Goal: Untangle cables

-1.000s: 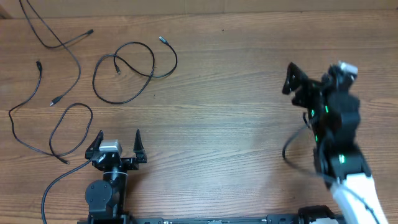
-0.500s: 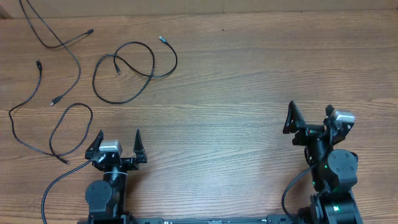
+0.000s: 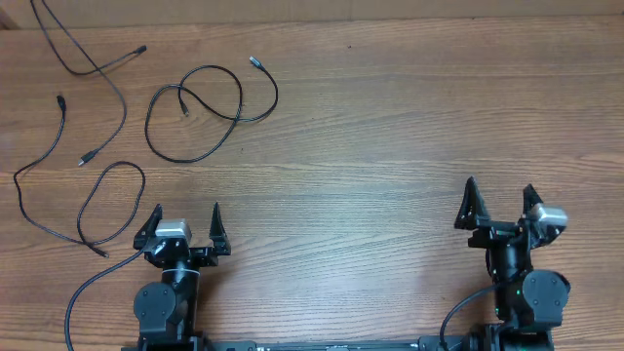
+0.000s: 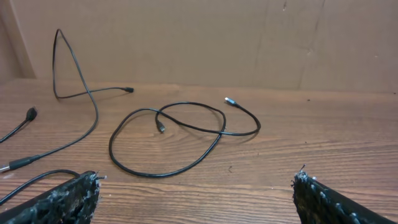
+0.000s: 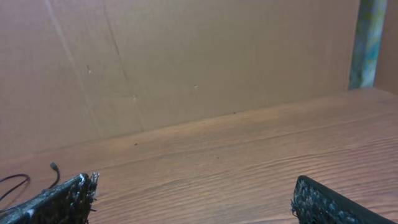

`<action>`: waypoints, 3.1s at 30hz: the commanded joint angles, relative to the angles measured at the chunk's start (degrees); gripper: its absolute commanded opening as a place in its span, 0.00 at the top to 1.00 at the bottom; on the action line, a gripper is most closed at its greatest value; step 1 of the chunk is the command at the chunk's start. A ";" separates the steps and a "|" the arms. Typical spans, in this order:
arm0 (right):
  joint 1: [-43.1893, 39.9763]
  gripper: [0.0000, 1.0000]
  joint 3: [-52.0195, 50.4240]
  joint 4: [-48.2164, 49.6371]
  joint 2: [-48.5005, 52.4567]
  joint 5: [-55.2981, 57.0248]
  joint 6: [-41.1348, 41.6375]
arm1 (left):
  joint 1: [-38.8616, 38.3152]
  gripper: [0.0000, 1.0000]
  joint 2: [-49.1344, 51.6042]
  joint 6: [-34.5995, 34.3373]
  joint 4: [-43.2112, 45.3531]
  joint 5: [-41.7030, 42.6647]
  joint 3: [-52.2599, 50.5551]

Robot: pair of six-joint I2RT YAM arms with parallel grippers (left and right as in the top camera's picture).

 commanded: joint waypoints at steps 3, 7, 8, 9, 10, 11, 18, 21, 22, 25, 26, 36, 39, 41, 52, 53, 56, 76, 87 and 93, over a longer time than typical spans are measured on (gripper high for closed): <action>-1.53 0.00 -4.63 0.33 -5.27 -1.90 -0.46 | 0.33 0.00 -0.61 -0.50 -0.09 -0.52 -0.31; -1.51 0.00 -5.49 -1.36 -6.34 -1.88 -0.48 | 0.33 0.01 -0.61 -0.50 -0.09 -0.52 -0.31; -1.51 0.00 -5.49 -1.46 -6.34 -1.86 -0.48 | 0.33 0.00 -0.61 -0.50 -0.09 -0.52 -0.31; -1.51 0.00 -5.49 -2.05 -6.34 -1.86 -0.50 | 0.33 0.00 -0.61 -0.50 -0.09 -0.52 -0.31; -1.51 0.00 -5.49 -2.75 -6.34 -1.81 -0.50 | 0.33 0.00 -0.61 -0.50 -0.09 -0.52 -0.31; -1.44 0.00 -5.49 -2.71 -6.34 -1.88 -0.50 | 0.33 0.01 -0.61 -0.50 -0.09 -0.52 -0.31; -1.44 0.00 -5.49 -2.75 -6.34 -1.92 -3.93 | 0.33 0.00 -0.61 -0.50 -0.09 -0.52 -0.31; -1.44 0.00 -5.49 -2.78 -6.34 -1.92 -4.48 | 0.33 0.00 -0.61 -0.50 -0.09 -0.52 -0.31; -1.44 0.00 -5.49 -2.78 -6.34 -1.92 -4.55 | 0.33 0.00 -0.61 -0.50 -0.09 -0.52 -0.31; -1.40 0.00 -5.49 -2.78 -6.34 -2.43 -4.07 | 0.33 0.00 -0.61 -0.50 -0.09 -0.52 -0.31; -1.40 0.00 -5.49 -2.78 -6.34 -2.40 -3.48 | 0.33 0.00 -0.61 -0.50 -0.09 -0.52 -0.31; -1.22 0.00 -5.49 -2.75 -6.34 -2.34 -2.97 | 0.33 0.00 -0.61 -0.50 -0.09 -0.52 -0.31; -0.39 0.00 -5.49 -2.75 -6.34 -1.60 -3.02 | 0.33 0.00 -0.61 -0.50 -0.09 -0.52 -0.31; -0.24 0.00 -5.46 -2.75 -6.34 -2.14 -2.89 | 0.33 0.01 -0.61 -0.50 -0.09 -0.52 -0.31; 1.29 0.00 -5.46 -2.71 -6.32 -1.53 -4.72 | 0.33 0.00 -0.61 -0.50 -0.09 -0.52 -0.31; 1.29 0.00 -5.46 -2.69 -6.29 -1.53 -4.72 | 0.33 0.00 -0.61 -0.50 -0.09 -0.52 -0.31; 1.29 0.00 -5.46 -2.69 -6.29 -1.53 -4.72 | 0.33 0.00 -0.61 -0.50 -0.09 -0.52 -0.31; 1.29 0.00 -5.46 -2.67 -6.29 -1.51 -4.72 | 0.33 0.00 -0.61 -0.50 -0.09 -0.52 -0.31; 1.29 0.00 -5.46 -2.67 -6.29 -1.51 -4.72 | 0.33 0.00 -0.61 -0.50 -0.09 -0.52 -0.31; 1.29 0.00 -5.46 -2.67 -6.29 -1.51 -4.72 | 0.33 0.00 -0.61 -0.50 -0.09 -0.52 -0.31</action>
